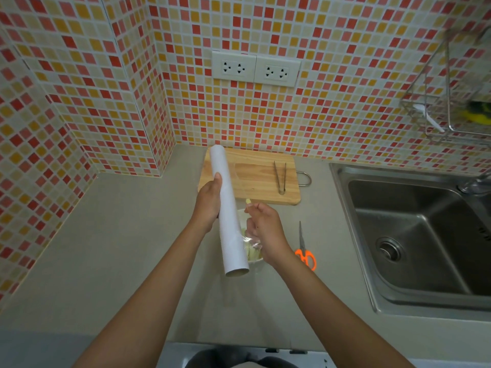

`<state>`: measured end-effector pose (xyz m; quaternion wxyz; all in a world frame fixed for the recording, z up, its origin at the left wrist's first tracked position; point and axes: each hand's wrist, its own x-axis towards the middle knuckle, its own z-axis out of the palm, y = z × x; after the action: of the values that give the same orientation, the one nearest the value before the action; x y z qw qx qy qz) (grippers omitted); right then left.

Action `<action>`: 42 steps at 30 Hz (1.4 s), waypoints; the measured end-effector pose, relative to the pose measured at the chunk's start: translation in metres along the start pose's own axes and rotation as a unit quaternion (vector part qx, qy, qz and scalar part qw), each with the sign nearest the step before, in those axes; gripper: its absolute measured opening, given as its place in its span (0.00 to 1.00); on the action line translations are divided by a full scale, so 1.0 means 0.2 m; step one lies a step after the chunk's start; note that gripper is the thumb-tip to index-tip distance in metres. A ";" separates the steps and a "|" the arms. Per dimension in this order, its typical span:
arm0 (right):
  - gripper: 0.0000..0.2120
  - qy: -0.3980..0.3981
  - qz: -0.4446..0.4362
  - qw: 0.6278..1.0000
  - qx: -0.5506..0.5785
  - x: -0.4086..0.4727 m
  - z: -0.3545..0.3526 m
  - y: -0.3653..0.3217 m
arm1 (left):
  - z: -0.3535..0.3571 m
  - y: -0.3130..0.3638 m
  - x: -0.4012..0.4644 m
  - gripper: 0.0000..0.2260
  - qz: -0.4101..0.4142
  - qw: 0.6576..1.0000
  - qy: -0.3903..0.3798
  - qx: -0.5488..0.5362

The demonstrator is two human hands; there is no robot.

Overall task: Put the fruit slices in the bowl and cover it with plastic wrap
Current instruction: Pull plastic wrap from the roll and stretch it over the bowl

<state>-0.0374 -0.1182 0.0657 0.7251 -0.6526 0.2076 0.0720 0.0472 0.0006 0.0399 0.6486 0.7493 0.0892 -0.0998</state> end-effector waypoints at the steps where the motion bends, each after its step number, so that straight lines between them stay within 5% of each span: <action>1: 0.10 -0.004 0.001 1.000 -0.009 0.00 -0.01 -0.01 | 0.00 0.00 0.00 0.22 0.003 1.000 0.001 0.013; 6: 0.23 -0.039 0.008 0.998 -0.052 0.04 -0.04 -0.04 | 0.02 -0.01 0.00 0.24 0.029 0.999 -0.016 0.043; 11: 0.20 -0.060 0.061 0.995 0.054 0.09 -0.06 -0.08 | 0.06 -0.04 -0.03 0.23 0.046 0.995 -0.024 0.088; 15: 0.23 -0.006 0.081 0.997 0.013 0.11 -0.03 -0.06 | 0.08 -0.06 -0.04 0.24 0.045 0.993 -0.028 0.104; 24: 0.06 0.004 0.063 0.998 -0.001 0.17 -0.04 -0.04 | 0.08 -0.07 -0.05 0.24 0.043 0.989 -0.023 0.142; 31: 0.05 0.069 -0.021 0.980 -0.183 0.20 -0.02 -0.03 | 0.07 -0.09 -0.04 0.31 -0.008 0.987 -0.043 0.152; 42: 0.06 0.169 -0.142 0.911 -0.348 0.23 -0.01 0.04 | 0.10 -0.08 -0.04 0.22 -0.020 0.992 -0.014 0.127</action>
<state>0.0001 -0.1259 0.0407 0.4085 -0.8888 0.1938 -0.0752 0.0350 -0.0169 0.0239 0.5475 0.8221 0.0812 -0.1337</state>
